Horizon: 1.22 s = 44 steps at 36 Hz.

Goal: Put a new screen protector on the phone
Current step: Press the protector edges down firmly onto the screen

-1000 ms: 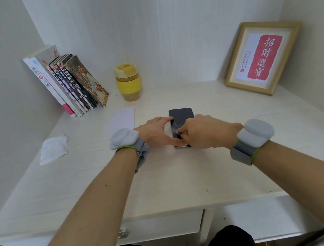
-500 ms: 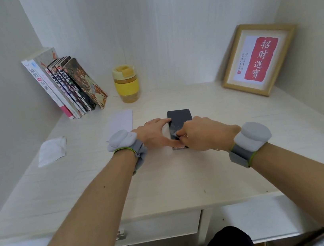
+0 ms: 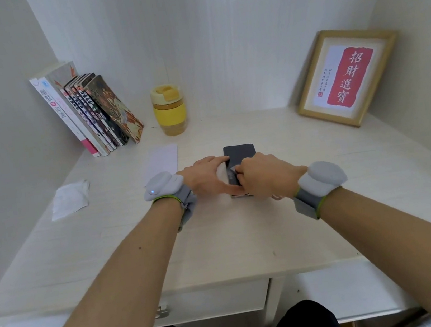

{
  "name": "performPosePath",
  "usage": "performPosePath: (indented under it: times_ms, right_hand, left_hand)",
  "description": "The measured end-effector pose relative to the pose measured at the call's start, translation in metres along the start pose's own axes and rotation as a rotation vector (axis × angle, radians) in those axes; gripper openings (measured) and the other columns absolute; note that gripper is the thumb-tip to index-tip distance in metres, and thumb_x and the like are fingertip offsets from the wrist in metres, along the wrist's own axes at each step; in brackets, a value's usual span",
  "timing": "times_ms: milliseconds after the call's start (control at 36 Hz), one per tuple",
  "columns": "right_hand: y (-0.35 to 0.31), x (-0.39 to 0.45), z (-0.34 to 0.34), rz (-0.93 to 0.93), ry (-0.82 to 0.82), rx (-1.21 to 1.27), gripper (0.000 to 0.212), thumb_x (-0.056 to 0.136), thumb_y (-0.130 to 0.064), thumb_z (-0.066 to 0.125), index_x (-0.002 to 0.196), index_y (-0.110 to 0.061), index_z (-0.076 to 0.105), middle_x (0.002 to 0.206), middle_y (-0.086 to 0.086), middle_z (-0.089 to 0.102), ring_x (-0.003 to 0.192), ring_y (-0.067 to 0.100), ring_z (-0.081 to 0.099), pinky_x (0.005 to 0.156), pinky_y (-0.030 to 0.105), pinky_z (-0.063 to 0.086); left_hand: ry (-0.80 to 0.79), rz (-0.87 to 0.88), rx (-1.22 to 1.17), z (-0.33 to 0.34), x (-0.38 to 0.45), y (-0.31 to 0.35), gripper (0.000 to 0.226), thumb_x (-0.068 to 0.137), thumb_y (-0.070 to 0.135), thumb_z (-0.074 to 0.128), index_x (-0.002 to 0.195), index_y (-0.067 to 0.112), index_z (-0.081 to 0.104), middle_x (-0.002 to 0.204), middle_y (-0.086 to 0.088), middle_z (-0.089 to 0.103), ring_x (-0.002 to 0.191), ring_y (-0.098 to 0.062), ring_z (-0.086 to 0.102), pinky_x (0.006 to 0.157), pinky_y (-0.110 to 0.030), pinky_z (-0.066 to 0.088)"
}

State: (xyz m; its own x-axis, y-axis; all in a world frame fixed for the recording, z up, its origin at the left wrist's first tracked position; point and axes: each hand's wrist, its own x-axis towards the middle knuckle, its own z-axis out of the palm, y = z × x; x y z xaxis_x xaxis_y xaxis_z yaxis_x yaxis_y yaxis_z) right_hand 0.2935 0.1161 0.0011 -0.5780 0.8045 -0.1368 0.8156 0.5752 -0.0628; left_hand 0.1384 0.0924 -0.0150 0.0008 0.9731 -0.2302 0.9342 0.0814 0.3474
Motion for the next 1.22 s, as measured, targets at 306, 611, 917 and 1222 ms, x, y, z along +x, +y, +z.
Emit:
performPosePath:
  times_ms: [306,611,917,1222]
  right_hand:
    - [0.005,-0.01,-0.008,0.008,-0.025,0.059,0.022,0.097,-0.025,0.036,0.095,-0.025,0.058,0.085,0.005,0.051,0.056,0.021,0.045,0.046,0.026,0.035]
    - [0.014,-0.03,0.005,0.131,0.062,0.068,0.019,0.097,-0.024,0.04,0.104,-0.017,0.056,0.087,0.005,0.049,0.073,0.026,0.049,0.062,0.031,0.04]
    - [0.022,-0.007,-0.001,0.13,0.021,0.071,0.014,0.096,-0.023,0.039,0.094,-0.016,0.05,0.095,0.009,0.056,0.068,0.024,0.048,0.05,0.026,0.033]
    - [0.016,-0.006,0.001,0.173,0.073,0.133,0.029,0.098,-0.02,0.04,0.123,-0.014,0.055,0.112,0.011,0.058,0.091,0.034,0.059,0.063,0.032,0.044]
  left_hand:
    - [-0.017,-0.007,0.022,-0.002,-0.001,0.002,0.11,0.065,0.074,0.067,0.151,0.033,0.013,0.158,0.008,0.017,0.145,-0.018,0.015,0.118,-0.043,0.02]
    - [-0.031,-0.012,0.053,-0.008,-0.008,0.013,0.105,0.072,0.069,0.064,0.153,0.026,0.012,0.158,0.003,0.017,0.145,-0.02,0.016,0.117,-0.037,0.018]
    - [-0.037,-0.028,0.059,-0.01,-0.009,0.016,0.105,0.072,0.069,0.065,0.153,0.027,0.012,0.158,0.003,0.018,0.144,-0.02,0.018,0.116,-0.037,0.019]
    - [-0.052,-0.046,0.078,-0.013,-0.008,0.019,0.106,0.072,0.069,0.065,0.153,0.027,0.012,0.157,0.002,0.019,0.143,-0.021,0.023,0.114,-0.036,0.023]
